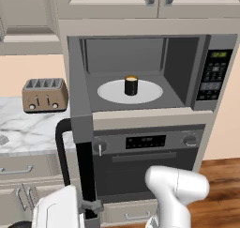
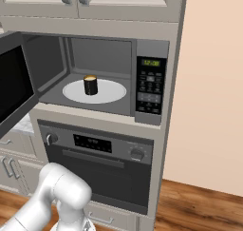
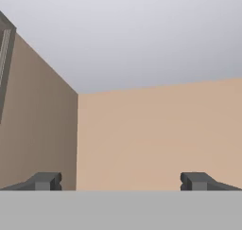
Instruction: Pick the mug from the counter and place it inside the microwave. Then close the microwave.
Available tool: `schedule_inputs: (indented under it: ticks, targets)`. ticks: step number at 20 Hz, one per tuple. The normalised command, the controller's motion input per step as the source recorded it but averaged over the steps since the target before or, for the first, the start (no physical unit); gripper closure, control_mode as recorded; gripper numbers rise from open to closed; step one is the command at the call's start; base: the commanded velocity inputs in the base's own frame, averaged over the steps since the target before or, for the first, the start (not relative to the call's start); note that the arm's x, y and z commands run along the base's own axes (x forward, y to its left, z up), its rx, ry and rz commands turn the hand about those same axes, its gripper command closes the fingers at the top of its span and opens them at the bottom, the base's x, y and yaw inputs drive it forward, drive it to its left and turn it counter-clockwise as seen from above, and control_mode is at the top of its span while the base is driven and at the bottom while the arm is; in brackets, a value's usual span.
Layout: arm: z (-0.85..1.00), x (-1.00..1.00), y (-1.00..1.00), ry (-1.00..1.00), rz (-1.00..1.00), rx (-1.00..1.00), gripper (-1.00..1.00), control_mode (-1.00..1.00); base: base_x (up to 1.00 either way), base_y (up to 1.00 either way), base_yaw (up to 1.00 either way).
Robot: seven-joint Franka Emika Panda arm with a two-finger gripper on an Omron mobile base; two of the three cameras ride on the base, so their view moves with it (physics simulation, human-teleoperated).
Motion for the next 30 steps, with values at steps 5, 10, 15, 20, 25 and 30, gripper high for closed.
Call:
schedule_inputs:
  ticks: [5,10,15,20,25,30]
  targets:
    - [-0.28,0.40,0.19,0.00,-0.10,-0.09,-1.00,-1.00,0.00,0.00,0.00]
    - [-0.22,0.37,0.26,0.00,-0.12,-0.08,-1.00,-1.00,0.00,0.00,0.00]
    - [-0.23,0.39,0.27,0.00,-0.10,-0.07,-1.00,-1.00,0.00,0.00,0.00]
    - [-0.12,0.31,0.24,0.00,-0.04,-0.04,-1.00,-1.00,0.00,0.00,0.00]
    - [0.00,-0.10,0.43,0.00,0.00,0.00,-1.00,-1.00,0.00,0.00,0.00]
    - [-0.06,-0.24,0.53,0.00,0.00,0.00,-1.00,-1.00,0.00,0.00,0.00]
